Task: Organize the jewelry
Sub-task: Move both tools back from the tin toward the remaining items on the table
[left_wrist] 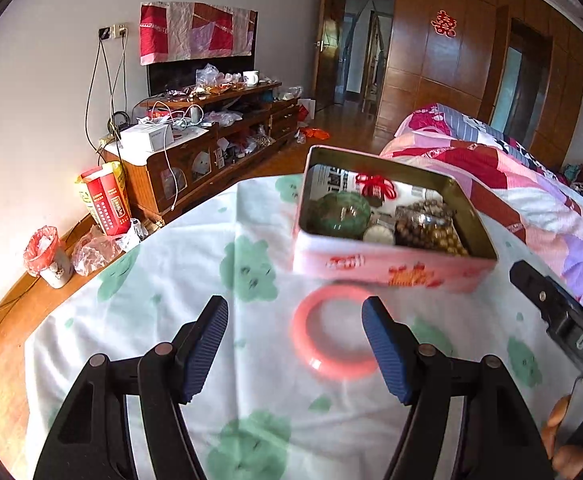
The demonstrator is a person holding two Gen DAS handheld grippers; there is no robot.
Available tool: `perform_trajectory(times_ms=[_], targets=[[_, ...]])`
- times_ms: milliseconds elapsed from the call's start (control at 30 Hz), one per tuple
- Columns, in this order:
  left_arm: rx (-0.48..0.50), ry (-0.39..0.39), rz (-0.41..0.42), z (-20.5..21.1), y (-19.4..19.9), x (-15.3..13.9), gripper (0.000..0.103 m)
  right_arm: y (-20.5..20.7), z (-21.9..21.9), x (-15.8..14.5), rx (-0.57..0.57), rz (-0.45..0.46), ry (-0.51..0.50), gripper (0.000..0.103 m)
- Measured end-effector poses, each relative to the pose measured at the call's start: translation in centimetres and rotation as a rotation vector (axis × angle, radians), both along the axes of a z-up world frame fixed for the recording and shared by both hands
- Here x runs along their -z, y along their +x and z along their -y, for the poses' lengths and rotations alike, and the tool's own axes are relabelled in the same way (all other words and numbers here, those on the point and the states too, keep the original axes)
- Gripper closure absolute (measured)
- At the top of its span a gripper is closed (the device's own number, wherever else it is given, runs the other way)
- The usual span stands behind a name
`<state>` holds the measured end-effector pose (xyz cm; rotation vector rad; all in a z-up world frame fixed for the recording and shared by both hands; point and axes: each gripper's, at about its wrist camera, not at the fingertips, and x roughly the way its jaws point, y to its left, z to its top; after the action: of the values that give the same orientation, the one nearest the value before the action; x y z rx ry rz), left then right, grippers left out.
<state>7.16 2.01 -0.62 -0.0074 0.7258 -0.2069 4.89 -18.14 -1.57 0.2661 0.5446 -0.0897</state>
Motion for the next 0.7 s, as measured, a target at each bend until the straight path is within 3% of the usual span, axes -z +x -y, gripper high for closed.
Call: perform_trajectory(times_ms=[267,433,600,700], targets=[[-0.038,-0.084,-0.076,-3.8,-3.1,1.3,0.033,-2.4,-0.9,0.4,-0.023,-0.051,-0.004,0.026],[-0.037,-0.055,-0.106,-3.8,-4.5,2.4,0.033,-3.9,-2.2,1.0,-0.090,-0.106,0.002,0.026],[-0.062,-0.068,-0.106,-4.4,-5.2,2.4,0.033,-5.7,-4.8,1.2,-0.240,-0.175,-0.017,0.044],[-0.068,-0.078,-0.115,-4.9,-5.4,2.5,0.033,-6.8,-6.6,1.7,-0.347,-0.234,-0.027,0.049]])
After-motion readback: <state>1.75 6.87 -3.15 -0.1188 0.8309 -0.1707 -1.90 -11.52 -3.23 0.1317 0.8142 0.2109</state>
